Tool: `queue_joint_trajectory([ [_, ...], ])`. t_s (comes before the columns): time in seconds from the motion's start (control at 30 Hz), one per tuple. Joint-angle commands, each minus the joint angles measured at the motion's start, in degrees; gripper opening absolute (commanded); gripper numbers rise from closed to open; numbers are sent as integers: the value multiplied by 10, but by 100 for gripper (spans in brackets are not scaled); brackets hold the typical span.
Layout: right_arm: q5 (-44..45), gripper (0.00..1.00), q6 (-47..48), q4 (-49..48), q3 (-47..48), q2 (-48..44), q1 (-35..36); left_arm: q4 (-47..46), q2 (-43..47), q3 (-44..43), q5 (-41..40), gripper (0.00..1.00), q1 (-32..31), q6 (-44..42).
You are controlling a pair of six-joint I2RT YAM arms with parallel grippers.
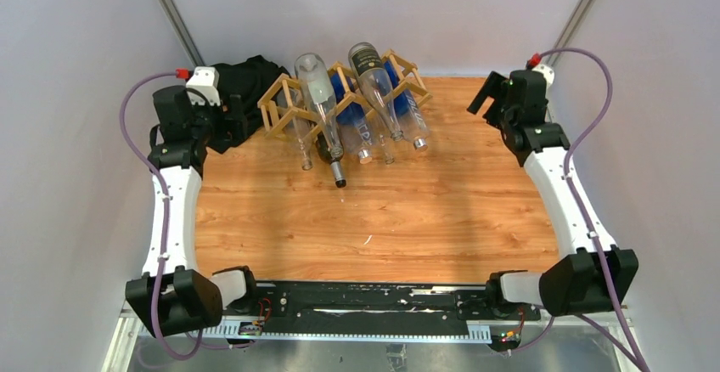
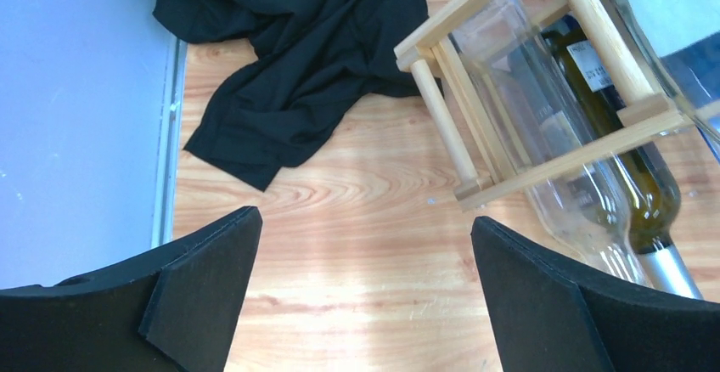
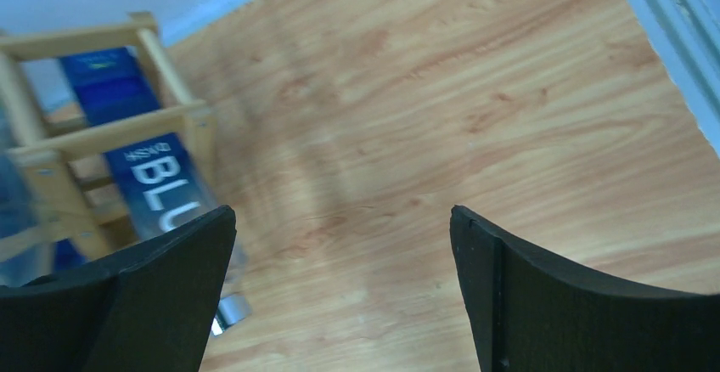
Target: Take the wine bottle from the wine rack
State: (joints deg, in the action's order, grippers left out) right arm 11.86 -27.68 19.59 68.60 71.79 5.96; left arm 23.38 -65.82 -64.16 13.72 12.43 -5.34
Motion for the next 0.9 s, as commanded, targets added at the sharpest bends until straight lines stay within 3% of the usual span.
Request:
queue_joint_trajectory([
  [0.0,-80,100,-31,124,79,2,-2,146,-18,-69,24,100,12,-29],
  [0.1,-165,100,-35,129,117,29,-3,175,-23,-93,24,100,16,-42],
  [0.17,-138,100,-16,177,170,61,22,177,-22,-97,15,100,18,-44],
  [0.33,23,100,54,216,256,102,131,190,-26,-112,16,100,21,-49],
  [0.43,-6,100,51,210,268,108,123,191,-26,-114,22,100,22,-50],
  [0.53,-171,100,51,162,256,102,84,198,-26,-119,34,100,22,-53],
  [0.67,-77,100,102,191,315,127,183,206,-27,-130,45,100,22,-57],
  [0.87,-33,100,105,227,393,200,313,215,-27,-128,75,100,21,-56],
])
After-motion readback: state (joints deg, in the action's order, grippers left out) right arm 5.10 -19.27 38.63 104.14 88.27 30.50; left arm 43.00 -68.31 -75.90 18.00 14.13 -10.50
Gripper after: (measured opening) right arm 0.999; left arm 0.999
